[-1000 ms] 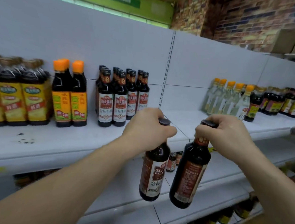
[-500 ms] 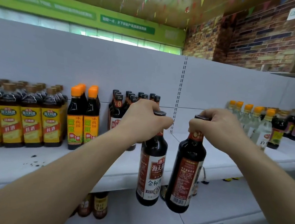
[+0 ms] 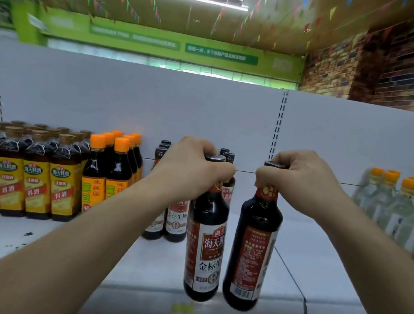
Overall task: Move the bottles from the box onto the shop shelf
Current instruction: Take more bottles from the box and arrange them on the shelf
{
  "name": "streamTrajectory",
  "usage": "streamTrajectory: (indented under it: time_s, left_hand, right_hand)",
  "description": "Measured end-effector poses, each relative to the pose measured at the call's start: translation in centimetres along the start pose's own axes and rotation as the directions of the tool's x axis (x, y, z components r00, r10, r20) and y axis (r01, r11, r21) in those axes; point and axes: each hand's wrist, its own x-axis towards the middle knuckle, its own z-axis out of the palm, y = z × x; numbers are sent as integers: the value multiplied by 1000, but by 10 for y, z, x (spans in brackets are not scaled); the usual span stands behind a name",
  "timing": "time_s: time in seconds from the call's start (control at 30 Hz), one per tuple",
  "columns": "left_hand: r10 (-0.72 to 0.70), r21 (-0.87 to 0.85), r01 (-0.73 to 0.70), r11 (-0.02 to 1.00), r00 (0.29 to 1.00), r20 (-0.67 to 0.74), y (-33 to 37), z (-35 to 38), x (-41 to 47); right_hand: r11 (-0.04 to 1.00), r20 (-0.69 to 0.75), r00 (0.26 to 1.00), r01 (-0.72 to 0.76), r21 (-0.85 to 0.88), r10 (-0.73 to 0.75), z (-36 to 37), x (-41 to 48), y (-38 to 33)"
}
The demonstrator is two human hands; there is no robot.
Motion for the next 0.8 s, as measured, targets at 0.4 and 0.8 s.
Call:
streamTrajectory:
  time_s: [0.4, 0.8]
  left_hand:
    - [-58, 73, 64, 995, 994, -88, 2, 36, 41]
    - [-95, 110, 106, 988, 991, -98, -28, 57, 66]
  right_hand:
    - [998, 48, 997, 58, 5, -58, 10, 58, 45]
    - [999, 91, 995, 30, -26, -28, 34, 81, 69]
